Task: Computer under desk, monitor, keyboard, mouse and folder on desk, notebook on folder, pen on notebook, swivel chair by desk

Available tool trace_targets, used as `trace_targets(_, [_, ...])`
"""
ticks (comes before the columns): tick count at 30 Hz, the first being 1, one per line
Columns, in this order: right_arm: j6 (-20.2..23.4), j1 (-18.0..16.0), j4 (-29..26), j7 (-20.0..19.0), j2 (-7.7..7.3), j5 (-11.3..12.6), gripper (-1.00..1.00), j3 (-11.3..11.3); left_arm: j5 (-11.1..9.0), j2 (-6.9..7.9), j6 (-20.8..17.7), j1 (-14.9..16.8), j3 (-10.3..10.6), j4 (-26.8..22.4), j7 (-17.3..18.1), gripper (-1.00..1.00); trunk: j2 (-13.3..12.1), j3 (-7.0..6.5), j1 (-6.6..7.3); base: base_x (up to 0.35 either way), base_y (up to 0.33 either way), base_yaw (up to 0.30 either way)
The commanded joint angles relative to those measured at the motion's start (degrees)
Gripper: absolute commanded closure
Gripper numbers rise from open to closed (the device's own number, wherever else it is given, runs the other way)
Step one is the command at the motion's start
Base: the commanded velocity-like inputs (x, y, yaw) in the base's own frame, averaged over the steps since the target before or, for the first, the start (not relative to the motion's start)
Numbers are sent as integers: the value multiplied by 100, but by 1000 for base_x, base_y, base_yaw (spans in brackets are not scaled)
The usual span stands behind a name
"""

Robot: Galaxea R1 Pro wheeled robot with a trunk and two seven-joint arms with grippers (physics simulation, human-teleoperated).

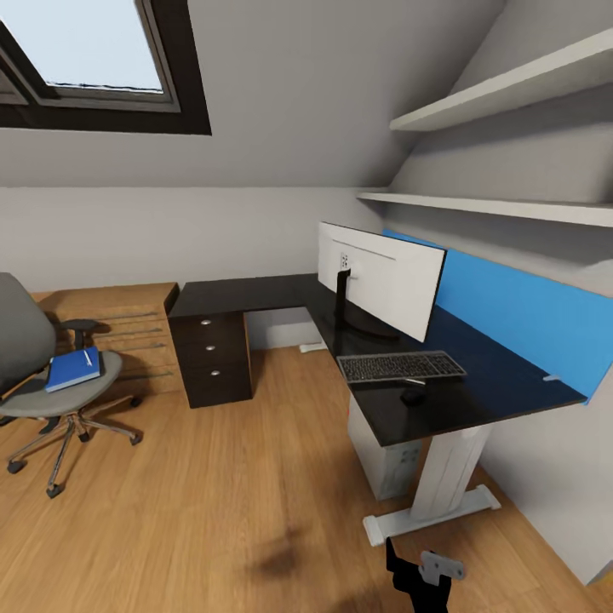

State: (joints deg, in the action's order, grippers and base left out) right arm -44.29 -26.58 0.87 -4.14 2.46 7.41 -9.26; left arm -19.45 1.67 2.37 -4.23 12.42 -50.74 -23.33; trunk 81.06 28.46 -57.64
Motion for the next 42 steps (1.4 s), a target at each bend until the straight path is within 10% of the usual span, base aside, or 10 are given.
trace_targets(1, [-21, -5, 10, -41, 1, 55, -100, -7, -60, 7, 25, 1, 33, -7, -43, -100, -39, -14, 22, -1, 0, -3])
trace_targets(22, [52, -5, -15, 112, -34, 81, -100, -50, -68, 9, 27, 1, 33, -6, -64, -100, -881, -391, 484, 0, 0, 0])
trace_targets(28, [1037, -16, -505, 1144, -423, 443, -100, -239, -61, 9, 27, 1, 33, -6, -58, -100, -1121, -499, 615, 0, 0, 0])
trace_targets(42, [3767, -44, -3419, 2556, -515, 782, -100, -296, -67, 13, 27, 1, 30, -3, -67, -100, -1683, -750, 923, 0, 0, 0])
